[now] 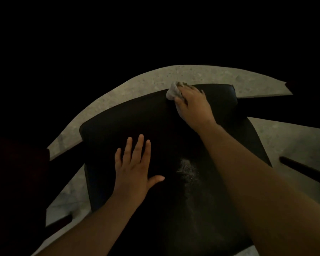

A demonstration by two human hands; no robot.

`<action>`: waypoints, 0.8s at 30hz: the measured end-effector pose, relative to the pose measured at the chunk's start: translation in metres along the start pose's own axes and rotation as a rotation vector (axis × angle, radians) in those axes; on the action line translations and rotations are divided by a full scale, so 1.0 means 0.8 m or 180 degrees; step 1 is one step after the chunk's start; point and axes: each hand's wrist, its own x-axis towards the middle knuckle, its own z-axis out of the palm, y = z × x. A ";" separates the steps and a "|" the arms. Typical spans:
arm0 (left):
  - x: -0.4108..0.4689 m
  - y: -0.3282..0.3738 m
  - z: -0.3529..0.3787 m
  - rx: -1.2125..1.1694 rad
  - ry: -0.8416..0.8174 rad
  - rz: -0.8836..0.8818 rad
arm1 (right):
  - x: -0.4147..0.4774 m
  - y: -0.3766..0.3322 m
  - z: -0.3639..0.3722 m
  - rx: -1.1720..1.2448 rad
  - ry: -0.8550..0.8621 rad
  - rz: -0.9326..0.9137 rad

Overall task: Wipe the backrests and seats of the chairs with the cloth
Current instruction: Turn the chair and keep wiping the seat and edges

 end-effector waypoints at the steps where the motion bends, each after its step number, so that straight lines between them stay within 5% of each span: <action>1: 0.001 0.000 0.000 0.0004 0.0000 -0.0012 | -0.010 0.002 0.004 0.0143 0.0091 -0.0086; 11: 0.005 0.001 0.004 -0.0081 -0.0064 -0.0015 | -0.170 0.025 -0.023 0.0884 -0.0414 -0.0492; 17: 0.003 0.001 0.004 -0.0014 -0.0002 0.0005 | -0.087 0.016 -0.051 0.0311 0.0493 -0.0325; 24: 0.005 0.003 0.000 -0.0004 -0.0112 -0.0038 | -0.091 0.008 -0.006 0.0796 0.0294 0.0083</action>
